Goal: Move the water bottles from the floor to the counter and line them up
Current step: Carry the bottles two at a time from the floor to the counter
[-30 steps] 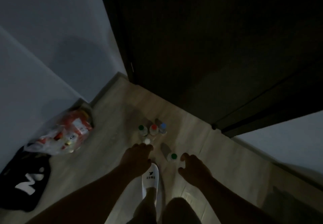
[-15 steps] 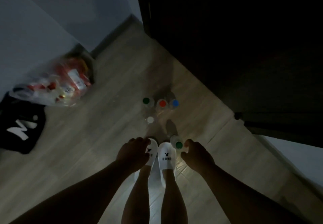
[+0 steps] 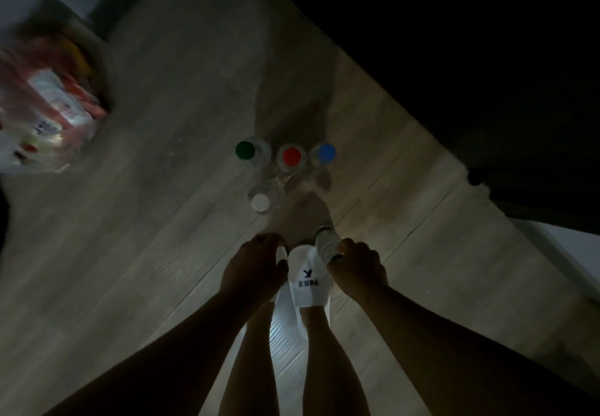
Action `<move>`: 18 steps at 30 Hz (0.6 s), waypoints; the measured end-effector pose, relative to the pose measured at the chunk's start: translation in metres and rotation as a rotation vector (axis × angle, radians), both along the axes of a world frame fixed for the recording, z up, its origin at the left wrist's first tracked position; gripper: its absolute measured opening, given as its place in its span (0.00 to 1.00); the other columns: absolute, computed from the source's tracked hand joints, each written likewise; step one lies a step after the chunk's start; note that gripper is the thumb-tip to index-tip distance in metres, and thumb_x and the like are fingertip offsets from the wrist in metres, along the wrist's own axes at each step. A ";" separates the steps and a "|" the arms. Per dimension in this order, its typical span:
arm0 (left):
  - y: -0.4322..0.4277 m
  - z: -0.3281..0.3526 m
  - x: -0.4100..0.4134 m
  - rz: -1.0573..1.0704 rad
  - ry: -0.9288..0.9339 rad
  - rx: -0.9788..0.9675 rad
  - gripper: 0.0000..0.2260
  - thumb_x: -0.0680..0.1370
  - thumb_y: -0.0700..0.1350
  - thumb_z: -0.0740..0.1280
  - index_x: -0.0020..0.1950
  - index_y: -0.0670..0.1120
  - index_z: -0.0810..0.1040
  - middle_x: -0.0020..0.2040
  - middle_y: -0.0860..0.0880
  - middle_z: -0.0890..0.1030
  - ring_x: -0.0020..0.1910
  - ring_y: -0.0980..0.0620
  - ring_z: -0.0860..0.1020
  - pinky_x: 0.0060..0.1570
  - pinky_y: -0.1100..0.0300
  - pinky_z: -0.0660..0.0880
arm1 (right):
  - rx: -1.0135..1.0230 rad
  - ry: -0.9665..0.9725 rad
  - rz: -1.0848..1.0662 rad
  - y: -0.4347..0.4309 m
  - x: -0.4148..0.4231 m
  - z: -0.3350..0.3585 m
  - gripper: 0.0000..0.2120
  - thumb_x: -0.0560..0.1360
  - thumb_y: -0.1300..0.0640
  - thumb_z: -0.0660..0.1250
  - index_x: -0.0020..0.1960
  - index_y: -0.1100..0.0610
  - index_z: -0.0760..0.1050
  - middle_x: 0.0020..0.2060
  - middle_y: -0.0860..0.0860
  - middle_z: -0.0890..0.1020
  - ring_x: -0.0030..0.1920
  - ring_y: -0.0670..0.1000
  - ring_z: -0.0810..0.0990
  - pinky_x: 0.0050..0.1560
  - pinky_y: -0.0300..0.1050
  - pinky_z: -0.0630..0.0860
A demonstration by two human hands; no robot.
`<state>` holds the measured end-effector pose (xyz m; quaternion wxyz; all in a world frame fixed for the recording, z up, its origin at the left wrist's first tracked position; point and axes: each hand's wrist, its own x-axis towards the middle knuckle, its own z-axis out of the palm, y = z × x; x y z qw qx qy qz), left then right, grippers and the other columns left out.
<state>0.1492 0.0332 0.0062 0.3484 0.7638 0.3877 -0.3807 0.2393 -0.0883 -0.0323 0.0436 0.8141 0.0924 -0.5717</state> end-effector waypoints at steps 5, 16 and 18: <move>-0.004 -0.030 0.004 -0.003 0.012 -0.018 0.18 0.79 0.46 0.63 0.68 0.50 0.69 0.66 0.50 0.73 0.62 0.53 0.74 0.57 0.63 0.70 | -0.059 0.058 -0.055 -0.005 -0.005 -0.041 0.29 0.78 0.48 0.61 0.74 0.55 0.55 0.65 0.58 0.68 0.65 0.58 0.70 0.64 0.52 0.71; -0.004 -0.071 0.004 0.035 0.032 -0.065 0.15 0.79 0.46 0.63 0.66 0.49 0.70 0.61 0.50 0.76 0.59 0.54 0.75 0.49 0.64 0.68 | -0.048 0.114 -0.014 -0.004 -0.012 -0.083 0.31 0.77 0.57 0.62 0.75 0.53 0.52 0.66 0.60 0.69 0.64 0.59 0.72 0.62 0.50 0.71; -0.002 -0.069 0.000 0.039 0.039 -0.073 0.16 0.79 0.45 0.63 0.67 0.49 0.69 0.62 0.50 0.75 0.59 0.54 0.75 0.49 0.65 0.68 | -0.070 0.153 -0.059 0.003 -0.012 -0.083 0.29 0.77 0.61 0.61 0.75 0.53 0.55 0.63 0.61 0.73 0.60 0.60 0.76 0.57 0.49 0.76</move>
